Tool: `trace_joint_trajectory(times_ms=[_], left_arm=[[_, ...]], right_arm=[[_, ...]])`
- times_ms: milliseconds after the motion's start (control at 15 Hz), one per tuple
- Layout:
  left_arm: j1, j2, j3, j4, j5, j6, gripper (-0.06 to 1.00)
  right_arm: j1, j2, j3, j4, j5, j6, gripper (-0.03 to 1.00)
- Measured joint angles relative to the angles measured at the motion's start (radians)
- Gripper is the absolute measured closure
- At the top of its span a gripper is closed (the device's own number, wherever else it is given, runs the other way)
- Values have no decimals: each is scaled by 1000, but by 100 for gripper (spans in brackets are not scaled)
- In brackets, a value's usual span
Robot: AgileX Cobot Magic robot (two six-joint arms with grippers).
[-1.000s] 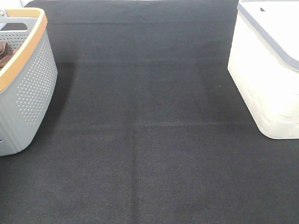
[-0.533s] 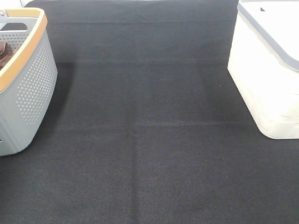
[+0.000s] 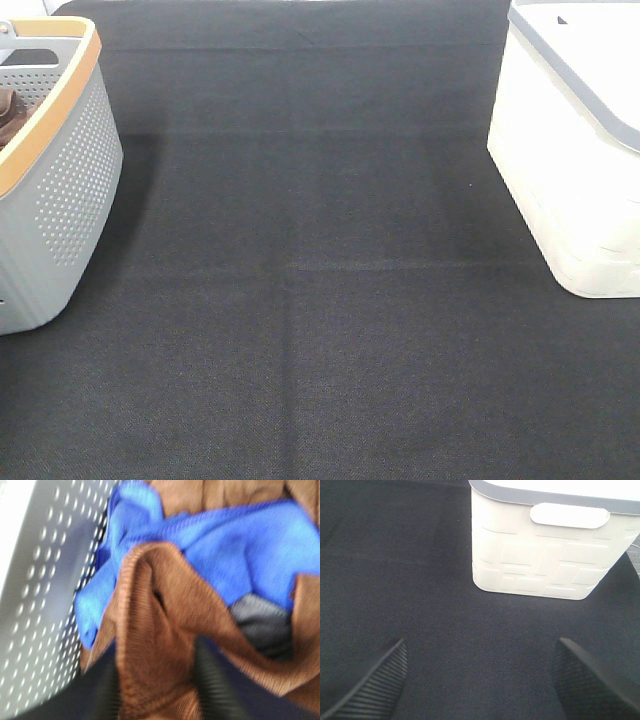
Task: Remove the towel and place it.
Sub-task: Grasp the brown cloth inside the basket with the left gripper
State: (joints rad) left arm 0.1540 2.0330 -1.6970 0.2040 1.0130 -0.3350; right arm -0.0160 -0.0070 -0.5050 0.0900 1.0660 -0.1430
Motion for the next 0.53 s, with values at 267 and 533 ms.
trace_joint_trajectory(times_ms=[267,533], left_arm=[[0,0,0,3,1,12,94],[0,-49,-26,-3,35,90,94]], right_arm=[[0,0,0,0,0,0,21],[0,0,0,0,0,0,21]])
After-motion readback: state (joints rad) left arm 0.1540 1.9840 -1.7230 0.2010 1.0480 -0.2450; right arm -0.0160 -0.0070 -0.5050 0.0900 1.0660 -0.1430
